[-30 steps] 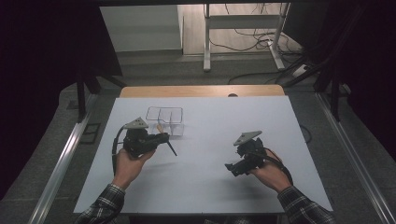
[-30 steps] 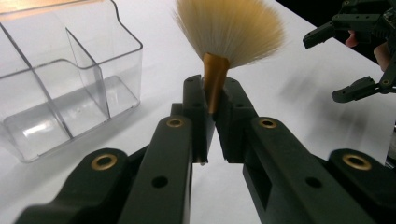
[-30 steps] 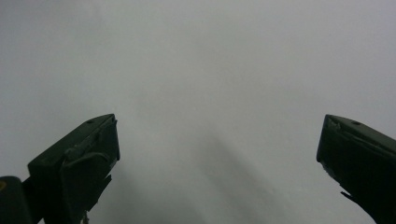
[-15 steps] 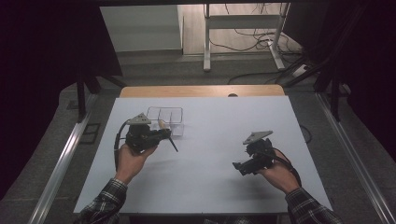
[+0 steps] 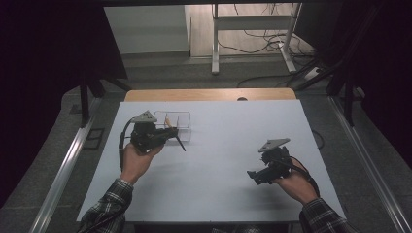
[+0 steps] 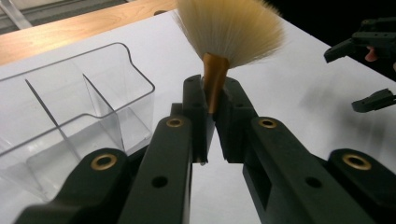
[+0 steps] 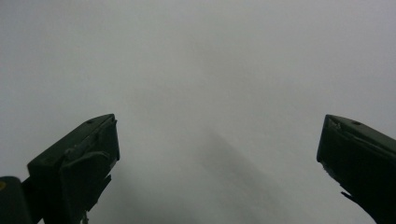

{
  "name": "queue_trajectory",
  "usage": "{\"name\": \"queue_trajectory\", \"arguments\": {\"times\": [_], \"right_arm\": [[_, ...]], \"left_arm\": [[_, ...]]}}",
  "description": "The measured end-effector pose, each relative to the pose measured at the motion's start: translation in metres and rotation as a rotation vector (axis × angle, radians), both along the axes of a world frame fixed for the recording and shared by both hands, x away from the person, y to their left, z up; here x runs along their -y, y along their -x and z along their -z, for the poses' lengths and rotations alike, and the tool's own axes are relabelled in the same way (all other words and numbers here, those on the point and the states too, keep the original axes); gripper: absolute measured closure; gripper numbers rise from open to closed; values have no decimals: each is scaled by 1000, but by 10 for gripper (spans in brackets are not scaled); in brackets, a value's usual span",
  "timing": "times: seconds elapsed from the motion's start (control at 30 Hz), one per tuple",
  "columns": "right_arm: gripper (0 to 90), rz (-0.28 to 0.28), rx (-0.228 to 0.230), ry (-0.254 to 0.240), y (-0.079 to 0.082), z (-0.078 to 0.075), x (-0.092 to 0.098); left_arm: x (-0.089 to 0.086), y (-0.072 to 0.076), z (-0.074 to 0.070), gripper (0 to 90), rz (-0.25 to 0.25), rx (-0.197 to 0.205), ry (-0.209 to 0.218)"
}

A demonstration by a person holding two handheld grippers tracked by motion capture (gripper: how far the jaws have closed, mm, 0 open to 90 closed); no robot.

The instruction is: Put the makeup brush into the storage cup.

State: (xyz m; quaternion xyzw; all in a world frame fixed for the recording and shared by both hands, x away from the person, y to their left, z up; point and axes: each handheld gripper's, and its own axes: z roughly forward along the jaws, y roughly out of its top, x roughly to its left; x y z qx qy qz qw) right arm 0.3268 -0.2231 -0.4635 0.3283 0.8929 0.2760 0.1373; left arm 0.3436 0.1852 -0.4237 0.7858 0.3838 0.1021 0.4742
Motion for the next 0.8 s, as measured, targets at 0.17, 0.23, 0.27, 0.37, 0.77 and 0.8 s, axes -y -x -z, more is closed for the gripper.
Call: {"name": "queue_trajectory", "arguments": {"times": [0.17, 0.23, 0.27, 0.37, 0.77, 0.8], "right_arm": [[0, 11, 3, -3, 2, -1, 5], [0, 12, 4, 1, 3, -1, 7], [0, 14, 3, 3, 4, -1, 9], [0, 17, -1, 4, 5, -1, 11], [0, 68, -4, -14, 12, -2, 33], [0, 75, -8, -10, 13, -2, 36]], "left_arm": [[0, -4, -3, 827, -6, 5, 0], [-1, -6, -5, 827, -7, 12, -1], [-2, -8, -7, 827, -10, 15, -7], [-3, -9, -9, 827, -16, 17, -5], [-5, -18, -25, 827, -22, 44, -7], [-5, -19, -27, 828, -23, 46, -8]]}}
